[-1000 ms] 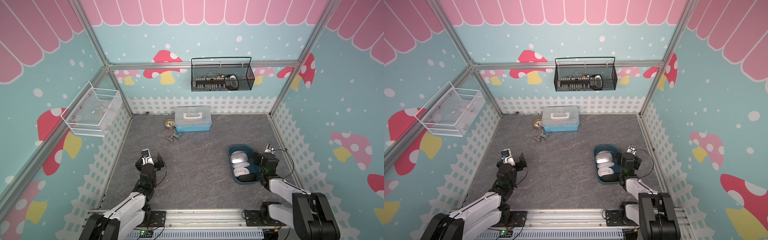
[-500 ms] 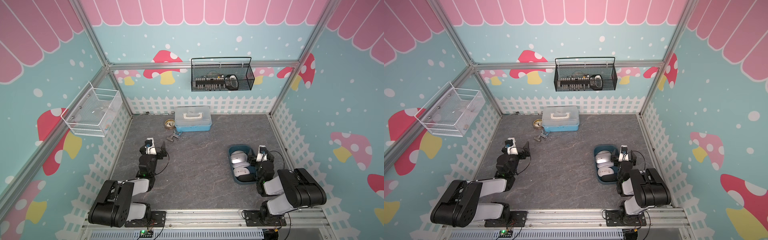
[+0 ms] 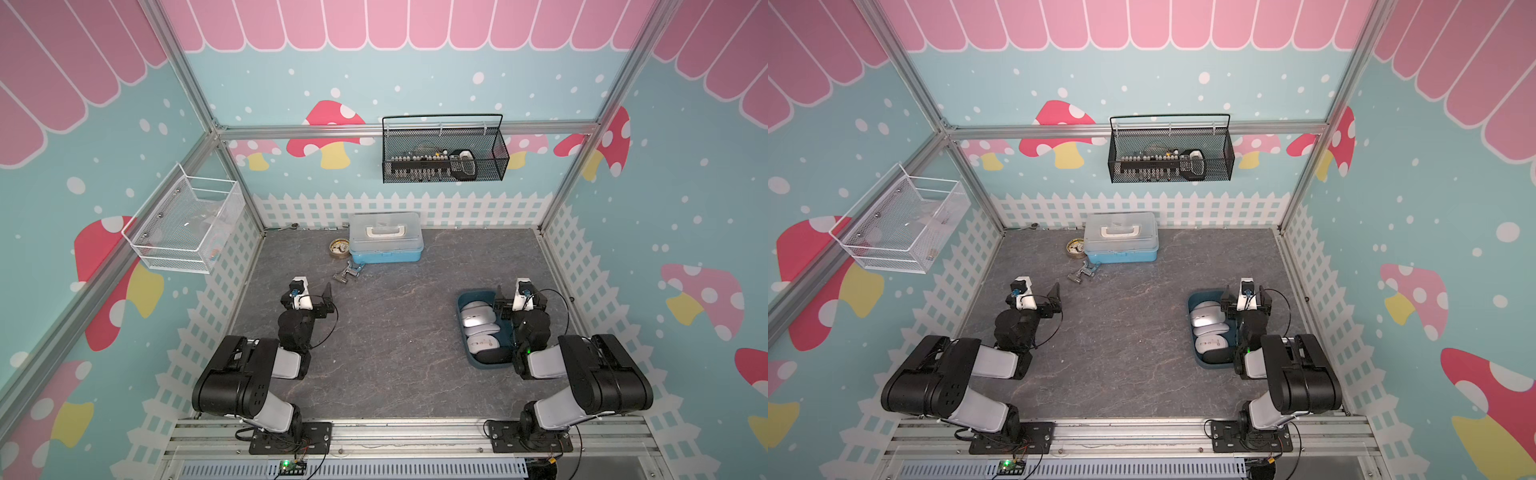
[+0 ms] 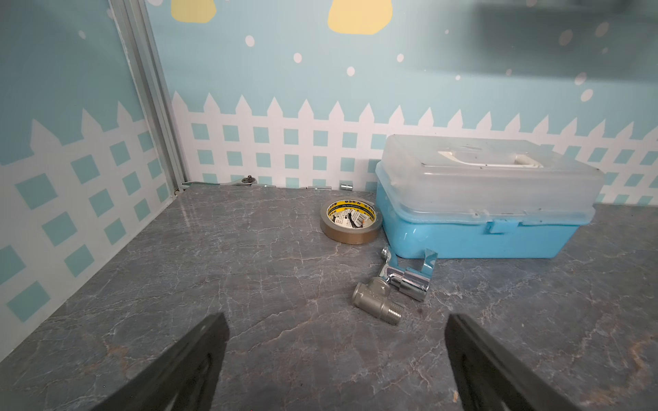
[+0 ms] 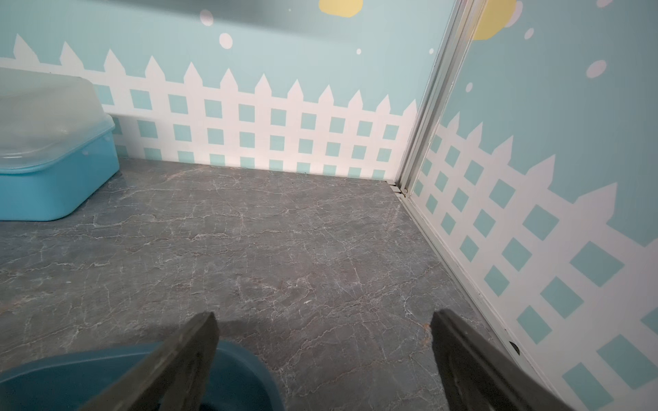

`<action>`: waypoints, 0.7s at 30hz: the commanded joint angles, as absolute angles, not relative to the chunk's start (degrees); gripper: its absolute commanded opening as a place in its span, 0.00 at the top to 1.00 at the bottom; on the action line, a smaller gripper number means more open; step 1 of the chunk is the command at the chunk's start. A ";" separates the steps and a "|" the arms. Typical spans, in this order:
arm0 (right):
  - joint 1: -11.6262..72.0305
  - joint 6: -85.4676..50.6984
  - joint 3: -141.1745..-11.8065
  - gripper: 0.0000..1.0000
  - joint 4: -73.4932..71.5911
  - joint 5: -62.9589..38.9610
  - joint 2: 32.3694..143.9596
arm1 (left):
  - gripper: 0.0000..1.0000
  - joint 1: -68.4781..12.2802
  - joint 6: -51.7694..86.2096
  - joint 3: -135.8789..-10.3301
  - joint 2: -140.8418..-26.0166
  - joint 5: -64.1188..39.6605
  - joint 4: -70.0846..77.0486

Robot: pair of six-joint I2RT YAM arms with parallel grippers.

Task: Put the mouse in the storage box
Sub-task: Reset both arms

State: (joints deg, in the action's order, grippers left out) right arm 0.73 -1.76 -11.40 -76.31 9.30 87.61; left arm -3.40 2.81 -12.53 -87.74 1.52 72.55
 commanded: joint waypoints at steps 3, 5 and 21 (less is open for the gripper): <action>0.62 -1.68 -10.99 0.01 -77.43 8.61 87.32 | 0.01 -3.10 3.51 -13.21 -87.32 0.10 72.78; 0.61 -1.67 -10.98 0.01 -77.43 8.60 87.34 | 0.01 -3.08 3.48 -13.04 -87.47 0.26 73.11; 0.70 -1.21 -11.17 0.01 -77.14 7.71 87.41 | 0.01 -3.08 3.46 -13.01 -87.54 0.26 73.29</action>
